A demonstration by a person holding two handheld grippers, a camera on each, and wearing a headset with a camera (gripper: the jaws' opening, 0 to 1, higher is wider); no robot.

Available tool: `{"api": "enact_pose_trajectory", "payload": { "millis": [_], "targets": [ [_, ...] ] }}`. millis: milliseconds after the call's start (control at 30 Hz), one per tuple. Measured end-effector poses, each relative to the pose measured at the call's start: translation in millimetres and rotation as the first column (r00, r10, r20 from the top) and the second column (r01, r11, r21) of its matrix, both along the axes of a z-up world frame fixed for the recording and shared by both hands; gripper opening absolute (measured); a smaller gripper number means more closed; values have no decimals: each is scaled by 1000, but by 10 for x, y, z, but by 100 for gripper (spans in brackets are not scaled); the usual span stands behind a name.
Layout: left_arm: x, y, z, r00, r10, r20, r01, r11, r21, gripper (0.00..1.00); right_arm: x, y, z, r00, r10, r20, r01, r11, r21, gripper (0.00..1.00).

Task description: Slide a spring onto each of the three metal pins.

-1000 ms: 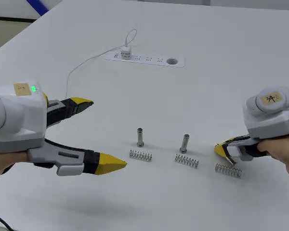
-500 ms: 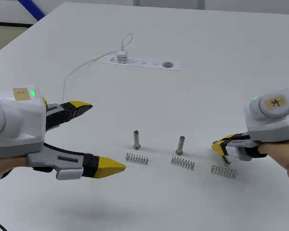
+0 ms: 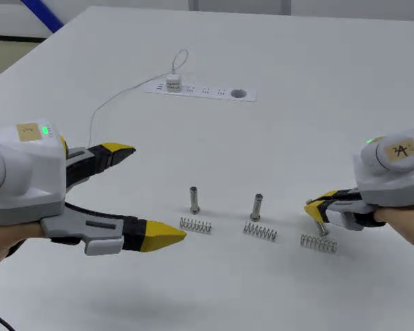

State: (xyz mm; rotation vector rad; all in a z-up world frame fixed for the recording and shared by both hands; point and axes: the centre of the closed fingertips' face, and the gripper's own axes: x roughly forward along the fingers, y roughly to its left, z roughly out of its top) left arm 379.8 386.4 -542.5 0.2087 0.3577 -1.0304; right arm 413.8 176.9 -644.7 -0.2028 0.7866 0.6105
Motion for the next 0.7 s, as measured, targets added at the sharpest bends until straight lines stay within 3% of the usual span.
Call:
{"api": "enact_pose_trajectory", "payload": {
  "millis": [700],
  "targets": [
    [-143, -62, -44, 1000, -20, -11, 20, 1000, 19, 99, -52, -72, 108, 997, -20, 76, 15, 998, 64, 7]
  ]
}}
